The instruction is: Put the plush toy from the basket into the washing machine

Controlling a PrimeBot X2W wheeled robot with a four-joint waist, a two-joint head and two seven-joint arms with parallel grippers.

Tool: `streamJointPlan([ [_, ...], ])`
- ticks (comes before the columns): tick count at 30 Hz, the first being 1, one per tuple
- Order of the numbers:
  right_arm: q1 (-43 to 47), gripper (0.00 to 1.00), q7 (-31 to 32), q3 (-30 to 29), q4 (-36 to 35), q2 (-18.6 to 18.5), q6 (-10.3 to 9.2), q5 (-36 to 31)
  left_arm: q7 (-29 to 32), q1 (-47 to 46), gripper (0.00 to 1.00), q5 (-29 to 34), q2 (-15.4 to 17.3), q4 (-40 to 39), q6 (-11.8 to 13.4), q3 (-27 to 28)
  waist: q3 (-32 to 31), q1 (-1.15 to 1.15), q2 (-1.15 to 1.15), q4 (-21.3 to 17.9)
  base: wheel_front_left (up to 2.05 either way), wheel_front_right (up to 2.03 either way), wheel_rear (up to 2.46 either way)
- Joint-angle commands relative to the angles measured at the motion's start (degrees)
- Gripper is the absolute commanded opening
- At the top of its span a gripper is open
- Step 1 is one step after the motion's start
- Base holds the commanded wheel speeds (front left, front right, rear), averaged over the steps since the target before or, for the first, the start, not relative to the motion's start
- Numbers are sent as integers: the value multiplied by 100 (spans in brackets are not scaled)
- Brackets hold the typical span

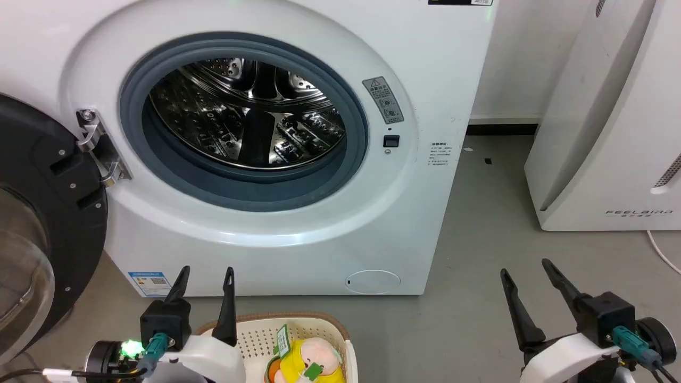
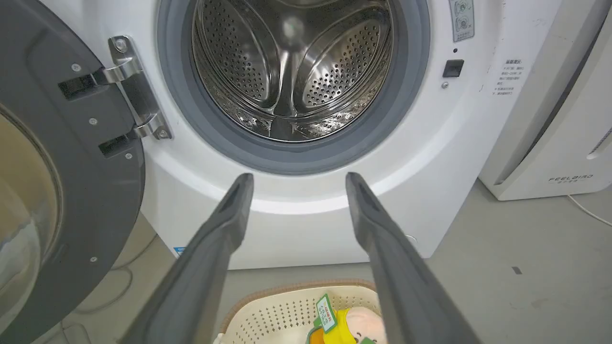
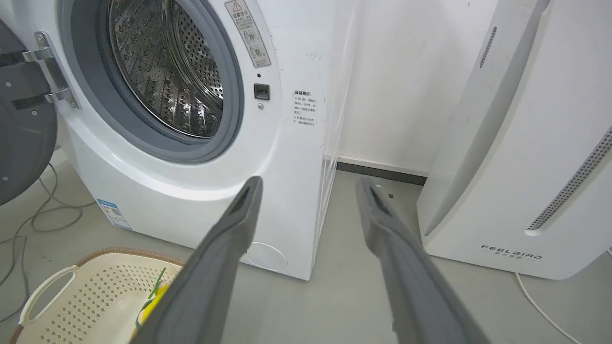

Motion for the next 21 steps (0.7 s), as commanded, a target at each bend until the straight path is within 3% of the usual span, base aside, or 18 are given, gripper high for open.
streamJointPlan([
  [1, 41, 100, -52, -9, -16, 3, -1, 32, -59, -18, 100, -41, 0, 41, 17, -23, 14, 0, 0, -4, 0, 0, 0],
  [21, -17, 100, -231, -26, -85, 6, -1, 49, -153, -316, 100, -156, 37, 594, -24, -124, 417, 0, 0, -100, 0, 0, 0],
])
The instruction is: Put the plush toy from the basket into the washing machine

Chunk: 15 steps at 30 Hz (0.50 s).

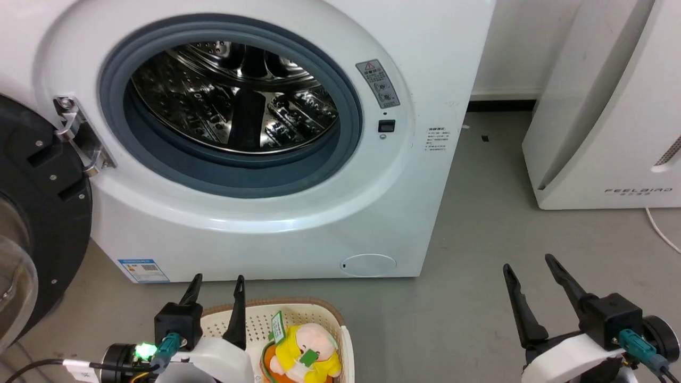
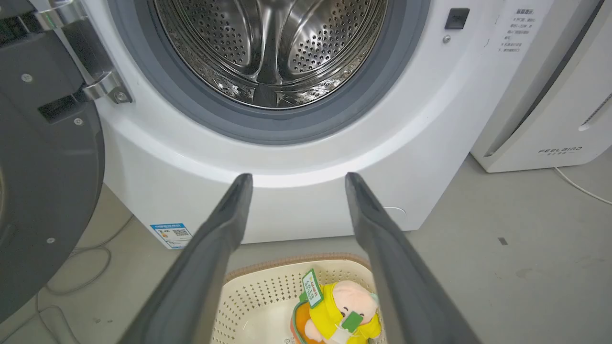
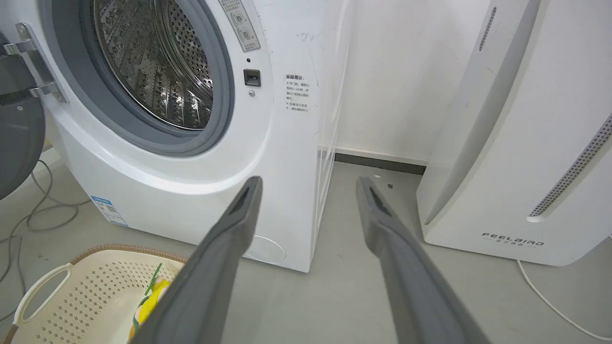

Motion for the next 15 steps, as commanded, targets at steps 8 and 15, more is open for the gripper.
streamJointPlan([
  [8, -48, 100, -114, -20, -72, 7, -2, 11, -69, -294, 100, -83, 52, 366, -70, -47, 251, 0, 0, -49, 0, 0, 0],
  [15, -83, 100, -173, -29, -113, 8, -2, 14, -117, -520, 100, -124, 74, 698, -114, -99, 460, 0, 0, -81, 0, 0, 0],
])
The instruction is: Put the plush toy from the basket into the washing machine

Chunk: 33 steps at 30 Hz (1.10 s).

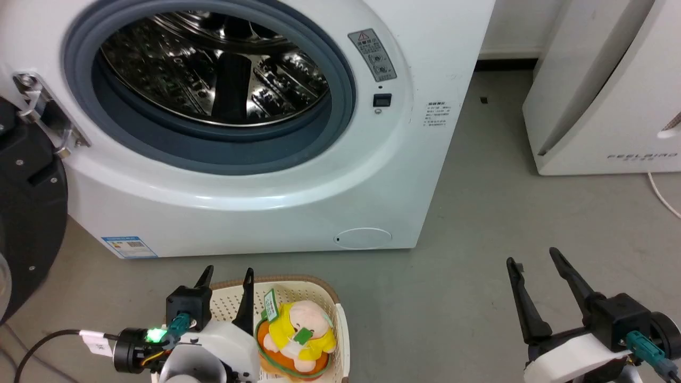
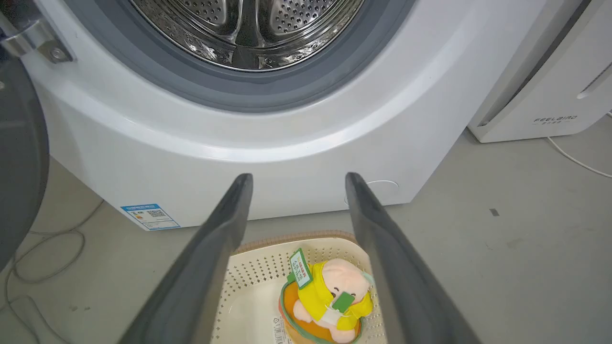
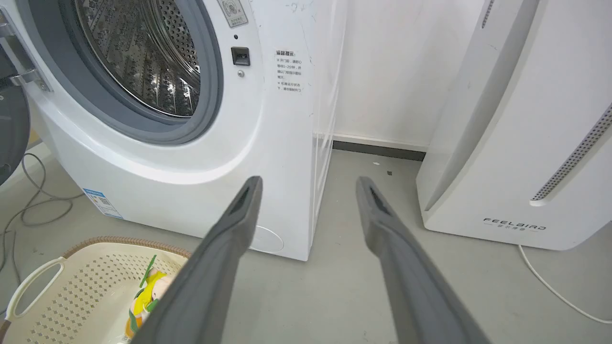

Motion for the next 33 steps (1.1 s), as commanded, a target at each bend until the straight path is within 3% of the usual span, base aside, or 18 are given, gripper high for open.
streamJointPlan([
  [1, -82, 100, -54, -12, -43, 8, -2, 13, -52, -119, 100, -36, 34, 101, -21, -31, 75, 0, 0, -18, 0, 0, 0],
  [15, -198, 100, -221, -22, -153, 10, -2, 68, -179, -871, 100, -145, 72, 1109, -135, -226, 691, 0, 0, -154, 0, 0, 0],
  [22, -301, 100, -352, -61, -242, 12, -3, 103, -141, -1535, 100, -279, 71, 2065, -285, -465, 1240, 0, 0, -255, 0, 0, 0],
  [33, -391, 100, -483, -85, -352, 14, -3, 144, 223, -2179, 100, -436, 171, 3051, -365, -649, 1877, 0, 0, -388, 0, 0, 0],
])
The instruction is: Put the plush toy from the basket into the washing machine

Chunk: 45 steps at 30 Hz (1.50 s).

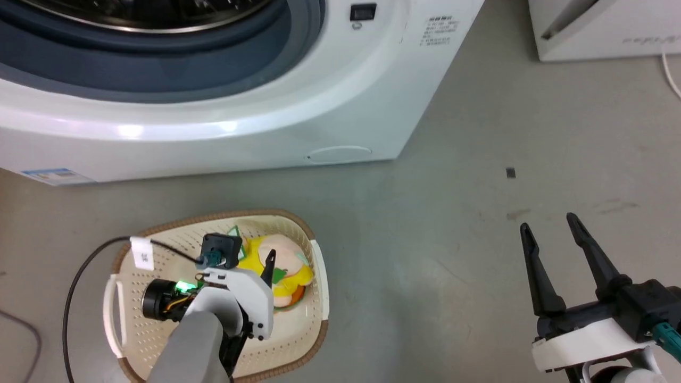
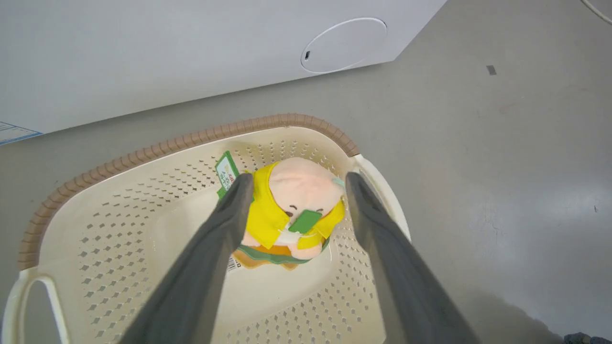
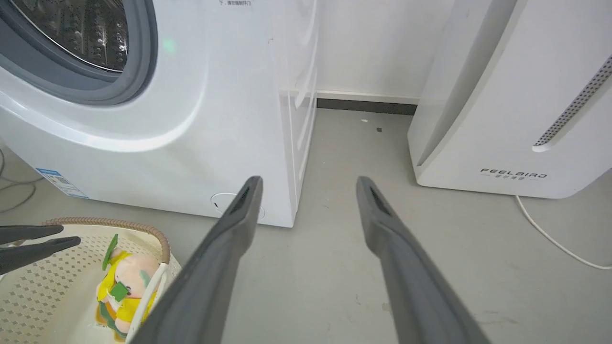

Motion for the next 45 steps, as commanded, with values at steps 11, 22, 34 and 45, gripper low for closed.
streamJointPlan([
  [11, -174, 100, -175, -59, -229, 16, -4, 86, 519, -636, 100, -122, 335, 854, 122, -223, 820, 0, 0, -192, 0, 0, 0],
  [22, -217, 100, -294, -96, -396, 18, -4, 114, 268, -1264, 100, -117, 485, 1449, 23, -540, 1499, 0, 0, -259, 0, 0, 0],
  [34, -289, 100, -437, -92, -565, 20, -5, 198, 133, -2057, 100, -129, 619, 2171, 128, -897, 2247, 0, 0, -387, 0, 0, 0],
  [45, -328, 100, -569, -92, -629, 22, -5, 222, -245, -2651, 0, -149, 655, 2817, 134, -1274, 2769, 0, 0, -456, 0, 0, 0],
])
